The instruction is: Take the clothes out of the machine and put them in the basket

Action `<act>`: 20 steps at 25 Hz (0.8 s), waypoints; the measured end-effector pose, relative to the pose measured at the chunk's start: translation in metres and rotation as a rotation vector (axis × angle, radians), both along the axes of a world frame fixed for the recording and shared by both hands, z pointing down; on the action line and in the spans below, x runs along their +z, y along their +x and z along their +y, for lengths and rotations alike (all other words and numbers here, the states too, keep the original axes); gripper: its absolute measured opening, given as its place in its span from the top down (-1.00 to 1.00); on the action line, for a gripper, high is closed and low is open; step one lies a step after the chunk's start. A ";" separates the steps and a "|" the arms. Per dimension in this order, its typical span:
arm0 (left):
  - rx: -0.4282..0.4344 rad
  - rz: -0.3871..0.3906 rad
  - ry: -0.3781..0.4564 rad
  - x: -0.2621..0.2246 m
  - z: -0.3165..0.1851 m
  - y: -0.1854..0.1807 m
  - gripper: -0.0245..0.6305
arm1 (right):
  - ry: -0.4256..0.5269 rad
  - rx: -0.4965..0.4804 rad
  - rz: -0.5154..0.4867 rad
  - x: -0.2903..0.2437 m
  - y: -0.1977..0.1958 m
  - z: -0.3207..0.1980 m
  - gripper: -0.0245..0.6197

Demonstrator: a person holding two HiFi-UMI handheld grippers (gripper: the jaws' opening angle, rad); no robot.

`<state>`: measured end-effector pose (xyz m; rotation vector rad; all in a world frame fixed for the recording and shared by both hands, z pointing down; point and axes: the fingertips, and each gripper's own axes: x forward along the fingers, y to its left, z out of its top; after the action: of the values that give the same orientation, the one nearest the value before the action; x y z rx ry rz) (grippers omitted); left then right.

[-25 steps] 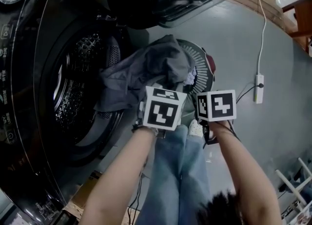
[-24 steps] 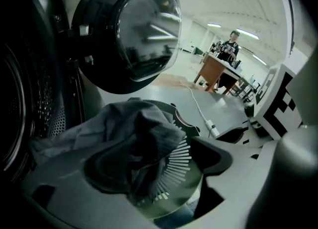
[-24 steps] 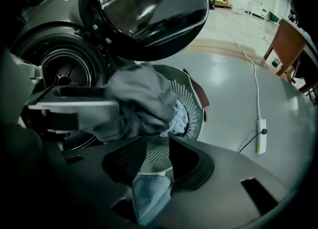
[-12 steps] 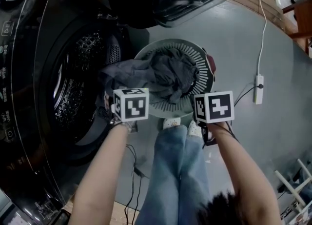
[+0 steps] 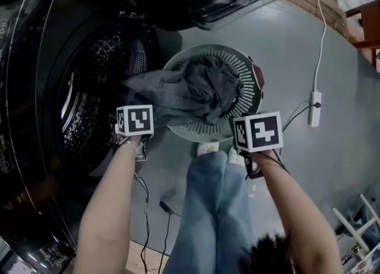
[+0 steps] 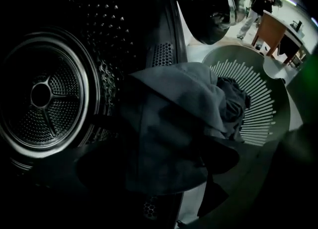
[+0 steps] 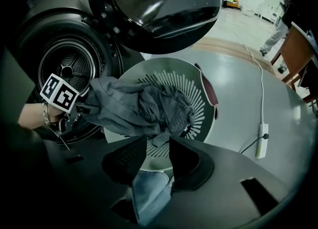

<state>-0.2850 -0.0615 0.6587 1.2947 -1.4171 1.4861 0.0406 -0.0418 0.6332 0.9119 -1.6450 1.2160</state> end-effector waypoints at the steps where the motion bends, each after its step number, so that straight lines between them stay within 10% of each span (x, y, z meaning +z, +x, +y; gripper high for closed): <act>1: -0.009 -0.007 -0.012 0.000 0.001 -0.001 -0.52 | -0.002 -0.005 0.002 0.001 0.000 0.001 0.48; 4: 0.021 -0.138 0.055 -0.016 -0.005 -0.002 0.87 | -0.005 -0.021 0.010 0.002 0.001 0.003 0.48; 8: 0.214 0.007 0.210 -0.037 -0.024 0.075 0.87 | -0.007 -0.021 0.006 0.002 0.000 0.003 0.48; 15: 0.239 0.778 0.362 -0.087 -0.038 0.240 0.87 | 0.013 0.001 0.000 -0.008 0.009 -0.003 0.48; 20: 0.269 0.787 0.369 -0.104 -0.034 0.266 0.87 | 0.016 0.019 0.004 -0.016 0.021 -0.001 0.48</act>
<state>-0.0191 -0.0958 0.5551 2.0644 -1.0209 0.7049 0.0621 -0.0429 0.6170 0.9416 -1.6488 1.2144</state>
